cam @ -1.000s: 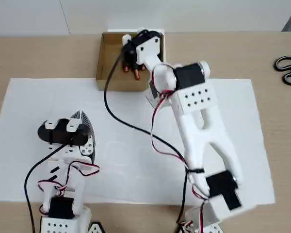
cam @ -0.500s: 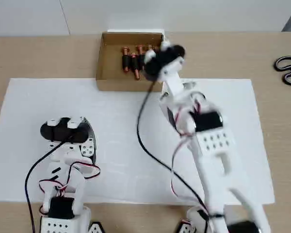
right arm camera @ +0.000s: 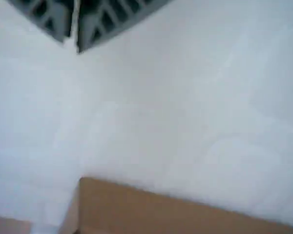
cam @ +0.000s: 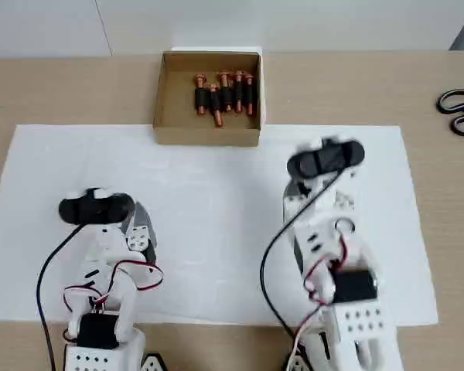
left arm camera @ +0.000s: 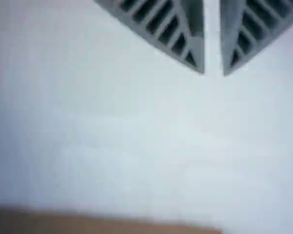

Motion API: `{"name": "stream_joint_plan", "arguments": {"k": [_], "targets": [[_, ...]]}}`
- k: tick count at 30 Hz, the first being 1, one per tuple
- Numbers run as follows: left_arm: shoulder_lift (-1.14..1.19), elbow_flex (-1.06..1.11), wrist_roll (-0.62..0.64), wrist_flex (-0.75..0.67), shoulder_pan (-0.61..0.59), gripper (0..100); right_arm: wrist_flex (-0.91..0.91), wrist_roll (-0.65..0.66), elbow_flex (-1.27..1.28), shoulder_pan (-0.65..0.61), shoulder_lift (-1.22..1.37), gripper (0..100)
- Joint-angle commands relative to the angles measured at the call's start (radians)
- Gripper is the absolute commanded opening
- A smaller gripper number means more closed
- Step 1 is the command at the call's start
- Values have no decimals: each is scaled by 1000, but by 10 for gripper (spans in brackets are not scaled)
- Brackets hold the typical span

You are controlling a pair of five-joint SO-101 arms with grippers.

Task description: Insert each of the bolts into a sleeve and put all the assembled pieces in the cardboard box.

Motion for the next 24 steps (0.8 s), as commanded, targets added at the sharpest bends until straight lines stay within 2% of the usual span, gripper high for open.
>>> {"name": "stream_joint_plan", "arguments": {"k": [1,8,19,24], "targets": [[-11,-4,-18,43,-2,14,-19,-11,160,7,-196,4],[-11,-4,-18,68,-2,14,-2,-9,413,10,-607,4],[-11,-4,-20,68,-2,14,275,-11,411,12,-562,6],[-11,-4,-20,68,-2,14,312,-14,411,12,-596,6]]}}
